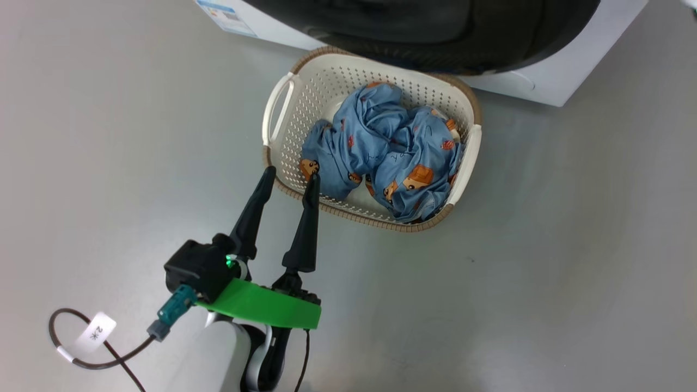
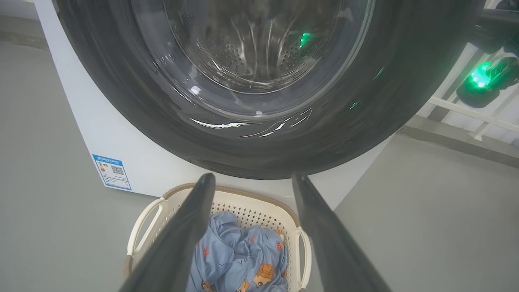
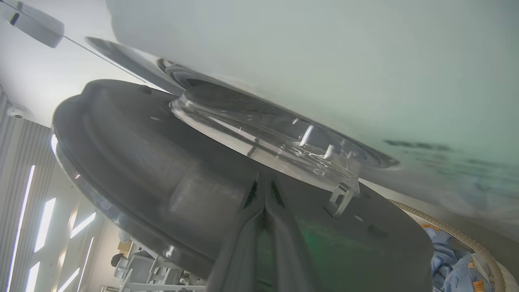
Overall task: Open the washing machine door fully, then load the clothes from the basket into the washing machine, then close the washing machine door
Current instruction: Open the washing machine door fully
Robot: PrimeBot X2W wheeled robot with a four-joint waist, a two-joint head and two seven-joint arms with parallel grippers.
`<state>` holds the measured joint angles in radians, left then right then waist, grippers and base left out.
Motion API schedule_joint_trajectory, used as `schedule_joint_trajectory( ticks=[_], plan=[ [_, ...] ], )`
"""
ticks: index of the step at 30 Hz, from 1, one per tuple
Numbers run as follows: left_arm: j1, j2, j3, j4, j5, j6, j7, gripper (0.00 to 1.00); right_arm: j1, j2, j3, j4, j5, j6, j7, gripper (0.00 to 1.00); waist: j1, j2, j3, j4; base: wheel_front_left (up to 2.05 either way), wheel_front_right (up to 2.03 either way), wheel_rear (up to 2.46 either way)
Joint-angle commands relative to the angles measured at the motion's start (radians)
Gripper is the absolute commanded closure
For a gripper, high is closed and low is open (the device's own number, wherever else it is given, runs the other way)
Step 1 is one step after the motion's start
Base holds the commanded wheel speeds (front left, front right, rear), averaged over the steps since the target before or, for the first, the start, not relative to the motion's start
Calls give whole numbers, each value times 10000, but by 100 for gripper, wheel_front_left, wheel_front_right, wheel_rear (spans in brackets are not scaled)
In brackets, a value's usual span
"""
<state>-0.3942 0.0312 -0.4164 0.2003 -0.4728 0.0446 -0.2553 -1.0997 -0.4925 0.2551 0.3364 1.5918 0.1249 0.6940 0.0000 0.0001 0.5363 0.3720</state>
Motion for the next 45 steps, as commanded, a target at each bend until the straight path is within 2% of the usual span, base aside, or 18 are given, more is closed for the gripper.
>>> schedule_joint_trajectory(
  ticks=[1,10,21,45],
  plan=[
    [159,191,342,-133,34,-22,-65,0,341,240,150,-404,-138,58,115,100,0,-1,-160,-71,0,0,0],
    [438,191,484,-43,92,-130,-65,0,1077,548,479,-689,-164,58,188,100,0,-1,-647,-152,0,0,0],
    [1144,191,729,188,369,-376,-65,0,2256,1081,925,-792,-96,58,244,100,0,-1,-1754,-118,0,0,0],
    [2297,191,1251,414,698,-689,-65,0,4252,2254,1941,-1521,-16,58,764,100,0,-1,-3303,792,0,0,0]
  ],
)
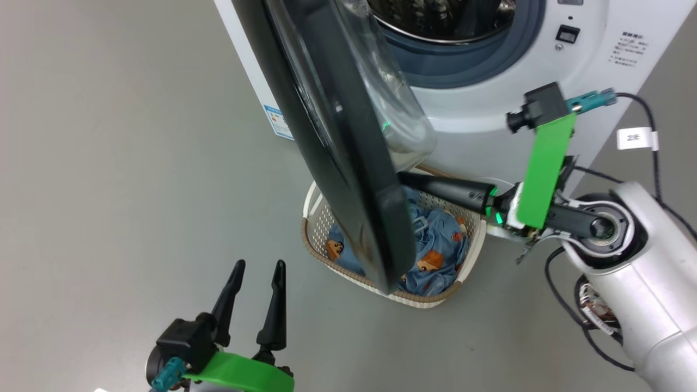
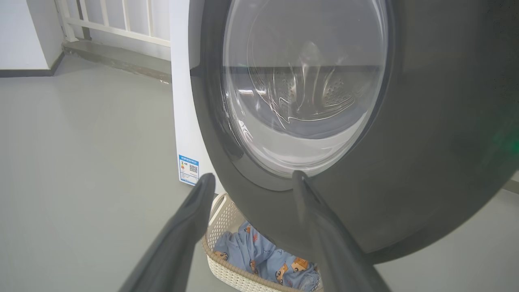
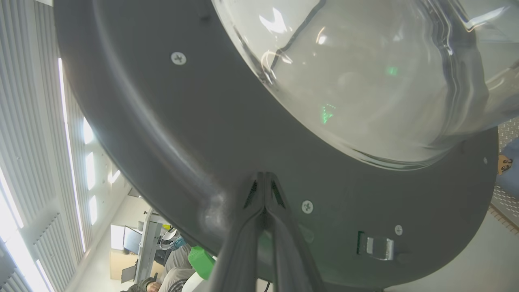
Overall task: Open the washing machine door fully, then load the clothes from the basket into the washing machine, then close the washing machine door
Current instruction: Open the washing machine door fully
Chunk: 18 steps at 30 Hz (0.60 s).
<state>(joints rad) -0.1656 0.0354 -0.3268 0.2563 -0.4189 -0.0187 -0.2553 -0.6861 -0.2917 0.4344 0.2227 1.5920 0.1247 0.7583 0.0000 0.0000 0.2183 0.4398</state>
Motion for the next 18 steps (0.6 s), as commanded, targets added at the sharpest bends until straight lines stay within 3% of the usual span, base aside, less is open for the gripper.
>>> schedule_joint_trajectory(
  ticks=[1,16,18],
  plan=[
    [25,148,374,-140,169,-66,-65,0,151,299,182,-410,-25,60,149,100,0,0,-150,128,0,0,0],
    [-39,148,691,55,356,-202,-65,0,454,393,49,-352,-279,60,-84,100,0,0,-394,-323,0,0,0],
    [-101,148,761,122,383,-234,-65,0,513,332,-11,-366,-324,60,-211,84,0,0,-427,-455,0,0,0]
  ],
)
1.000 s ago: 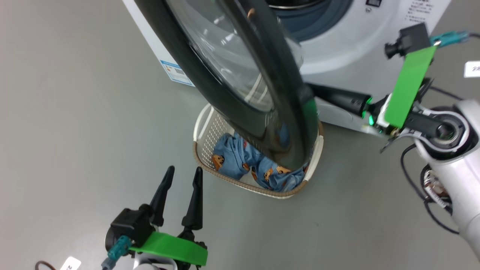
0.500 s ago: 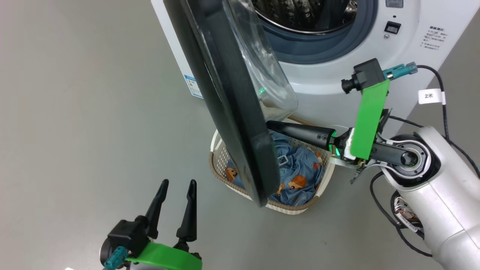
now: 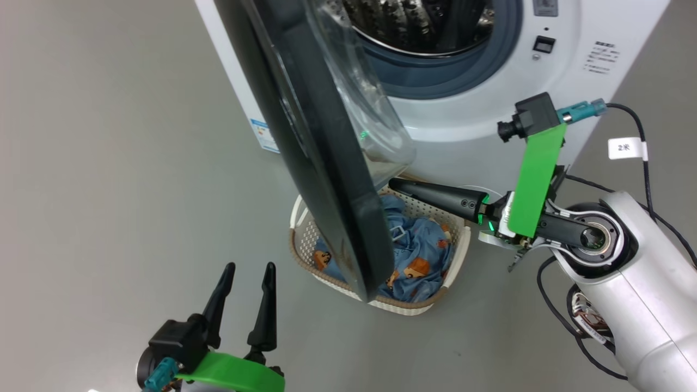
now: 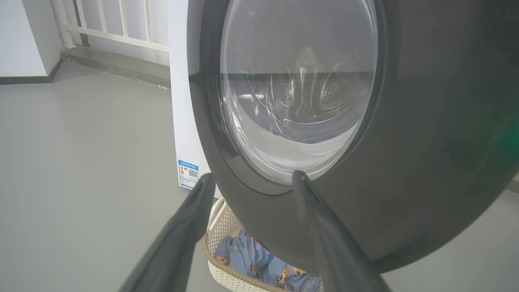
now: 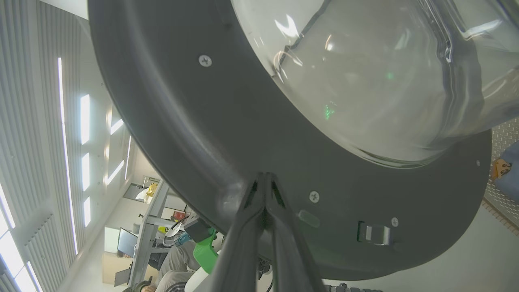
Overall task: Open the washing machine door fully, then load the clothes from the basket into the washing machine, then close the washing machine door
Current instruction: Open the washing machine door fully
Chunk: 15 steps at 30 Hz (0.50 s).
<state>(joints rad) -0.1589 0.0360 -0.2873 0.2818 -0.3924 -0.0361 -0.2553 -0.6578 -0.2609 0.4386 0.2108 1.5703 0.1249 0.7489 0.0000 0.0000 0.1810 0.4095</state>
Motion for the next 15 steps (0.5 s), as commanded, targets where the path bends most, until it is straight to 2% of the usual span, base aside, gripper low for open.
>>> schedule_joint_trajectory(
  ticks=[1,2,3,5,6,15],
  plan=[
    [-198,143,406,-97,136,-83,-65,0,270,-14,-85,-260,-137,58,-200,72,0,0,-74,-227,0,0,0],
    [-225,143,448,-59,151,-116,-65,0,315,-51,-121,-265,-164,58,-294,57,0,0,-93,-306,0,0,0],
    [-252,143,495,-22,169,-152,-65,0,367,-87,-155,-270,-179,58,-384,49,0,0,-113,-389,0,0,0],
    [-302,143,625,59,247,-218,-65,0,481,-163,-219,-293,-209,58,-572,8,0,0,-153,-569,0,0,0],
    [-319,143,702,96,276,-249,-65,0,548,-198,-246,-303,-221,58,-670,0,0,0,-179,-665,0,0,0],
    [-332,143,1341,385,577,-469,-65,0,1273,-584,-386,-305,-389,58,-1617,0,0,0,-470,-1425,0,0,0]
  ],
)
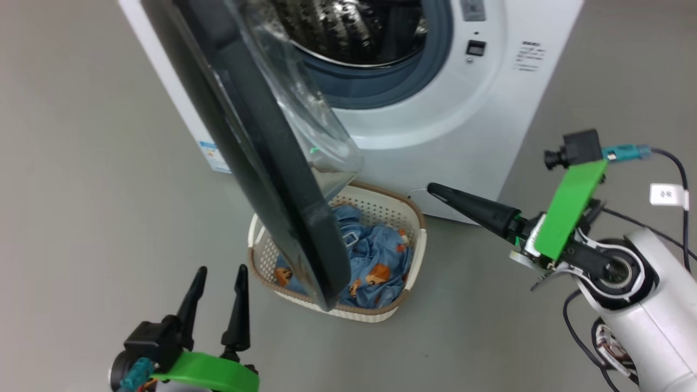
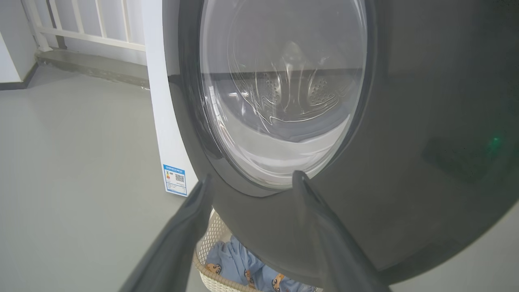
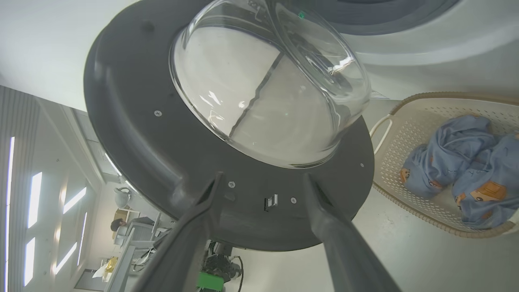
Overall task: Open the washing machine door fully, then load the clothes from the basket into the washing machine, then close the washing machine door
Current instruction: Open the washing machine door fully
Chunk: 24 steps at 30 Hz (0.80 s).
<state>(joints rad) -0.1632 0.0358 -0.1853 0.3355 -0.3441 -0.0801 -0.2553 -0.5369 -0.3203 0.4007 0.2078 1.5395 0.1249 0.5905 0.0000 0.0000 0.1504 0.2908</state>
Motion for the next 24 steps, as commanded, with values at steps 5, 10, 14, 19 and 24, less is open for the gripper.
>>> schedule_joint_trajectory(
  ticks=[5,10,14,19,24],
  plan=[
    [-219,145,799,-52,275,-140,-65,0,595,-213,13,-310,-200,58,-803,0,1,0,-346,-653,0,0,0],
    [-10,145,1288,-39,450,-235,-65,0,1099,-487,300,-375,-473,58,-1629,0,1,0,-562,-1056,0,0,0],
    [141,145,1553,-14,557,-296,-65,0,1427,-790,634,-349,-864,58,-2653,0,0,0,-722,-1308,0,0,0],
    [331,145,1848,19,619,-359,-65,0,1820,-1192,1240,-171,-1257,58,-4121,0,0,0,-920,-1565,0,0,0],
    [520,145,2067,36,668,-403,-65,0,2090,-1630,2170,463,-1752,58,-5663,0,0,0,-1046,-1776,0,0,0]
  ],
)
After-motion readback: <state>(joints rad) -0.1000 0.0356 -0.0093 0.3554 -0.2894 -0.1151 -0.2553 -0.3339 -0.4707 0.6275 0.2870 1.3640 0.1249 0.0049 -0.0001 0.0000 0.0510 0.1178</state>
